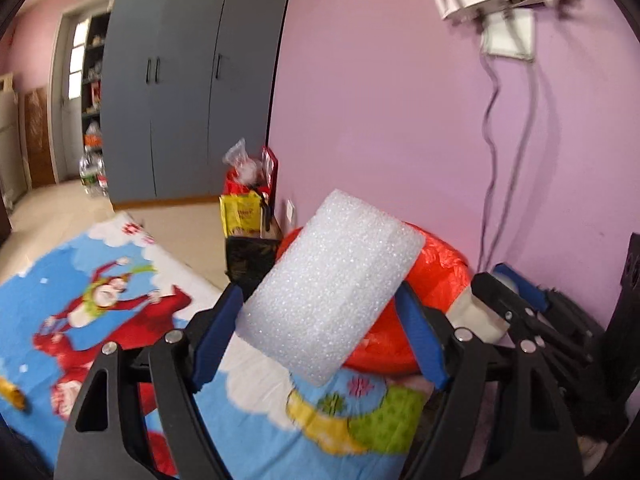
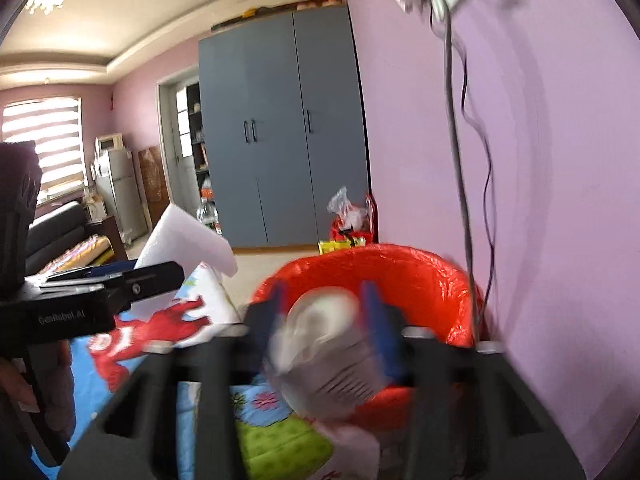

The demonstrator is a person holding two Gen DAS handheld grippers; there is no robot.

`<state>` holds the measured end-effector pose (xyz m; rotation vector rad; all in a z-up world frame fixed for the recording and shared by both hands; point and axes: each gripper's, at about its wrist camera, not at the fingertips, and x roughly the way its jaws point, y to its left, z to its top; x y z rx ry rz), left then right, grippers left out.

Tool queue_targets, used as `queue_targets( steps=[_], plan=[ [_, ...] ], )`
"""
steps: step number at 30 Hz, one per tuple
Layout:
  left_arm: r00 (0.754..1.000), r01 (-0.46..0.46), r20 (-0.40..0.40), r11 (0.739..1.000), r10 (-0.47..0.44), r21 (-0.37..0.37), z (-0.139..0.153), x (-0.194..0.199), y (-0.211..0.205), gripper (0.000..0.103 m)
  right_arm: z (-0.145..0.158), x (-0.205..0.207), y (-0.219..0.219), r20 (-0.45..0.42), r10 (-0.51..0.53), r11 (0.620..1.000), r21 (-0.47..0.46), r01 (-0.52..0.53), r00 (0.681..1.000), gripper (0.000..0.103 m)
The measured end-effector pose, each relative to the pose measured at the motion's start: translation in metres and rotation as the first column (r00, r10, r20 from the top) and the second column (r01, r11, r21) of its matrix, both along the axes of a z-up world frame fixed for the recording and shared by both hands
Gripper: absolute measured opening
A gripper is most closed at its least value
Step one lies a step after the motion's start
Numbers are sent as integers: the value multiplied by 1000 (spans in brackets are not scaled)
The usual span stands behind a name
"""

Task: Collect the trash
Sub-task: 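Open the right gripper to drop the cup into the bucket while the left gripper holds the foam above it, then open the left gripper to drop the white foam sleeve into the bucket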

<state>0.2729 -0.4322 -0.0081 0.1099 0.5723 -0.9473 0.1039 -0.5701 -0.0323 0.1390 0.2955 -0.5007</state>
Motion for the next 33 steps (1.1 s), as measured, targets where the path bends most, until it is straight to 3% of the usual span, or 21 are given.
queue_targets(
  steps=[4, 9, 11, 12, 16, 21, 33],
  plan=[
    [998, -11, -64, 1000, 11, 5, -14, 30, -27, 76, -4, 16, -28, -6, -12, 1000, 11, 12, 1000, 33],
    [993, 45, -111, 999, -42, 28, -32, 43, -56, 76, 2, 16, -55, 40, -50, 997, 53, 48, 998, 36],
    [993, 59, -108, 997, -53, 53, -42, 42, -67, 78, -3, 15, -59, 38, -57, 997, 50, 55, 998, 71],
    [993, 61, -102, 996, -54, 66, -45, 41, -71, 78, -9, 11, -62, 31, -63, 996, 65, 60, 998, 72],
    [995, 69, -85, 992, -60, 102, -60, 34, -77, 88, -22, -10, -58, 29, -72, 993, 100, 69, 997, 72],
    [996, 62, -73, 994, -56, 92, -59, 31, -67, 89, -27, -38, -32, 13, -81, 994, 75, 80, 997, 72],
    [997, -71, 47, 996, 69, 52, -36, -3, 24, 94, -29, -49, 14, -11, -52, 997, 62, 53, 999, 72]
  ],
)
